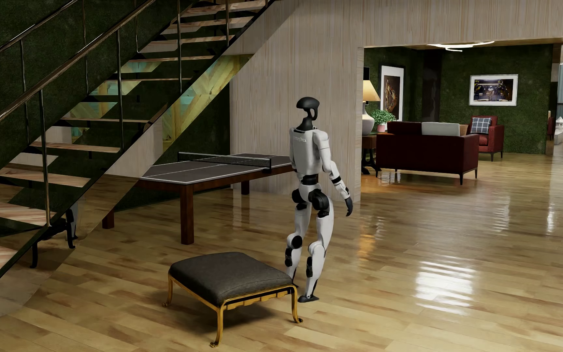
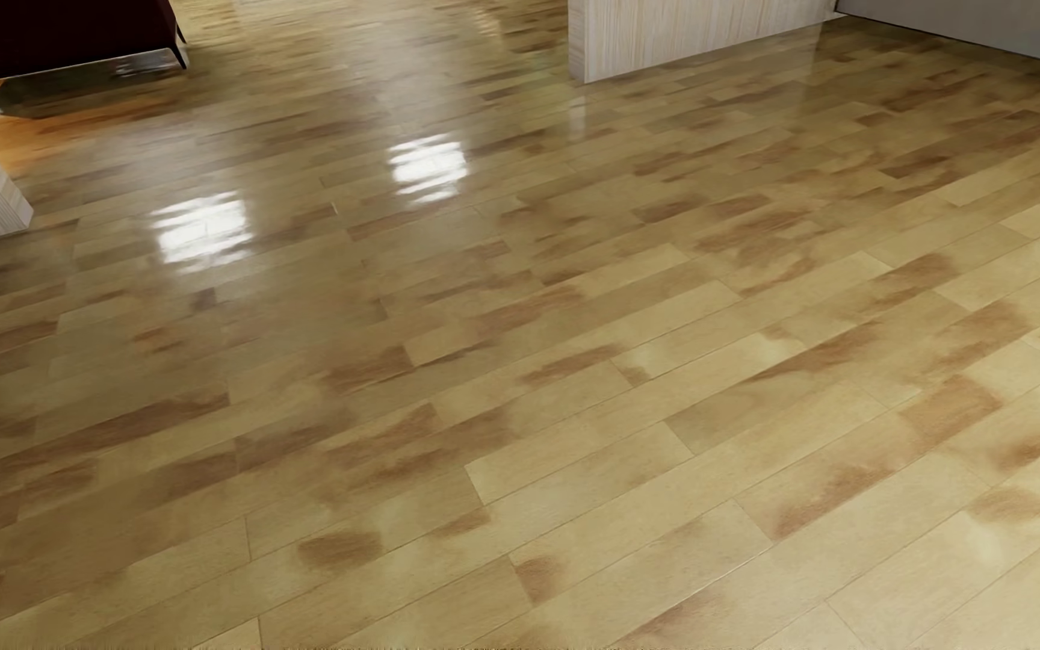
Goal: Sit on chair
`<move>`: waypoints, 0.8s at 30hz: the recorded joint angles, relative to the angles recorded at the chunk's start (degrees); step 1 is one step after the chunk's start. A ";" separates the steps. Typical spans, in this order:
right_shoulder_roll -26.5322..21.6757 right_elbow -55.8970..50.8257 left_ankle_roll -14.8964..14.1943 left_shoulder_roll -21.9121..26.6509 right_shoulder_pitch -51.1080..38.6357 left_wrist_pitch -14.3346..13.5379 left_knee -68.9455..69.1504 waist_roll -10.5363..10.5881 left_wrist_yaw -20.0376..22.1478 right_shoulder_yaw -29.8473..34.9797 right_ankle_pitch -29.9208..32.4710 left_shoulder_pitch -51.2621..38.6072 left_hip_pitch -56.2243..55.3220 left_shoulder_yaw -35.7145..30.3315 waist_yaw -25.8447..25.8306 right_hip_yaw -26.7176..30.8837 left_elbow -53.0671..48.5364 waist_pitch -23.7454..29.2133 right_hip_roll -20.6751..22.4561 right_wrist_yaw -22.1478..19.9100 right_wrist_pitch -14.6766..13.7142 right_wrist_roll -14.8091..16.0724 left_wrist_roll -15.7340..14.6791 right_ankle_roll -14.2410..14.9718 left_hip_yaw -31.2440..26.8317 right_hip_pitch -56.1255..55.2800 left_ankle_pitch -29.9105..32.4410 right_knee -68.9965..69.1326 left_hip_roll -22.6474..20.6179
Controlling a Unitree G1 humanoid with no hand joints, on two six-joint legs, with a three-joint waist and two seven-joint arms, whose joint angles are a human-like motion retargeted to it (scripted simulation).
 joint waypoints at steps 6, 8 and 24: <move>0.66 -2.39 0.11 1.78 0.84 -0.21 -0.92 -0.27 0.81 0.56 1.55 -1.23 1.05 -0.58 0.02 -1.94 0.61 0.78 0.38 1.54 -1.08 -0.70 -0.67 -0.79 0.65 0.40 0.08 0.16 -0.45; 0.77 -1.43 0.02 1.80 0.51 -0.07 -0.88 -0.19 1.29 0.88 1.42 -1.46 1.08 -0.51 0.03 -2.23 1.24 0.72 0.48 1.15 -0.89 -0.88 -1.01 -0.88 0.78 0.49 -0.15 0.12 -0.44; -5.17 -19.52 -1.62 4.56 -29.68 -0.70 43.80 -0.14 2.19 27.89 -4.89 -27.50 -39.87 -20.55 1.18 4.90 -15.73 24.97 -3.99 4.42 -2.19 -5.11 1.69 1.61 -3.57 -36.56 -8.72 39.54 2.93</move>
